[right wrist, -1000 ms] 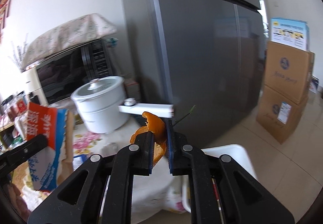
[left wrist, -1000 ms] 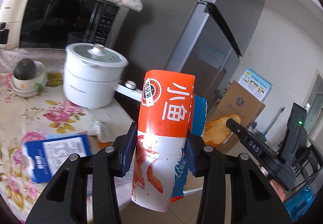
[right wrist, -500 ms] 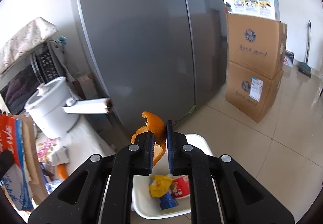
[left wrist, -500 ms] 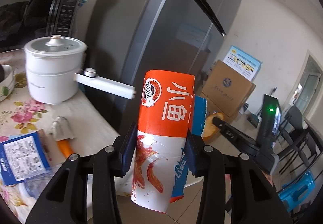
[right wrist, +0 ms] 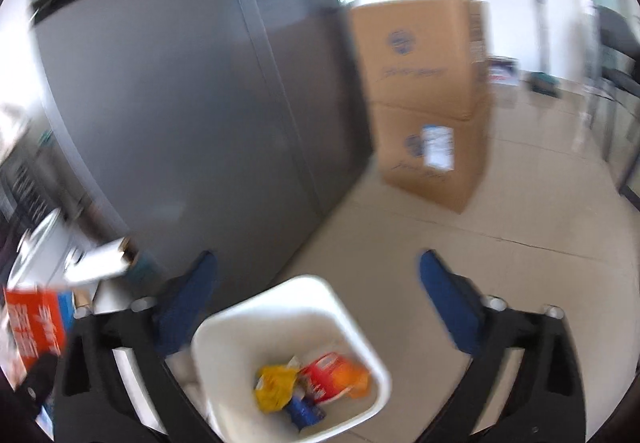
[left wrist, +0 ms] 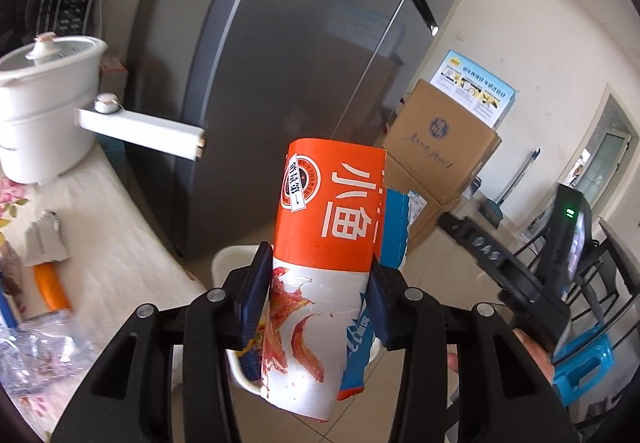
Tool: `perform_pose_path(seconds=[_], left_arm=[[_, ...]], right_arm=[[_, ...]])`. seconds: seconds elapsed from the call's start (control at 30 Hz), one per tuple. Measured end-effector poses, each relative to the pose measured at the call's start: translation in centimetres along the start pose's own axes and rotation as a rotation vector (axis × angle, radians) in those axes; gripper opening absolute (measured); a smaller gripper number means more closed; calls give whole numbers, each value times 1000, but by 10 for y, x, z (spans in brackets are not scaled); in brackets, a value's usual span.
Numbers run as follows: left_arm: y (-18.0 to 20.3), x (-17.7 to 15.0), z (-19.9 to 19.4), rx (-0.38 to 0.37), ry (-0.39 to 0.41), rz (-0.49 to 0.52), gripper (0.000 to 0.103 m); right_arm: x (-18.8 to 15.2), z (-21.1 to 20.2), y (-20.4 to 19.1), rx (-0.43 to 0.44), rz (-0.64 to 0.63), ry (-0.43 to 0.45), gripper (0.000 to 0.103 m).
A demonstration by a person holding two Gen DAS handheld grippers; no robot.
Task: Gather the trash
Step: 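Carry the snack bag and orange peel toward the white bin with both tools, then open both tools over the bin to drop the bag and peel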
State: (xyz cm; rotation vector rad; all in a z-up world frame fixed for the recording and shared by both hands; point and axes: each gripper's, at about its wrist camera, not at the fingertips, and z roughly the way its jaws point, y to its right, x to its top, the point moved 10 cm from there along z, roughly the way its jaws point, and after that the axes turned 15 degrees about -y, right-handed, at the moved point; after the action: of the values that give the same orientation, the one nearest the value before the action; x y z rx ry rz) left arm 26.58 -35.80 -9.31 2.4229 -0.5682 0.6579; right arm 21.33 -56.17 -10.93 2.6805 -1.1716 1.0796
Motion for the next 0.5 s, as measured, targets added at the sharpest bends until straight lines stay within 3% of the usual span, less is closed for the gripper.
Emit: perform_pose_path(seconds=[0.2,0.5], left_arm=[[15,9,27,-6,-25,-3,44],[30,22,55,20,-61,14,53]], right_arm=[[-7,3,32,-73,47,-31,96],[-3,-7,40,-188,6,35,96]])
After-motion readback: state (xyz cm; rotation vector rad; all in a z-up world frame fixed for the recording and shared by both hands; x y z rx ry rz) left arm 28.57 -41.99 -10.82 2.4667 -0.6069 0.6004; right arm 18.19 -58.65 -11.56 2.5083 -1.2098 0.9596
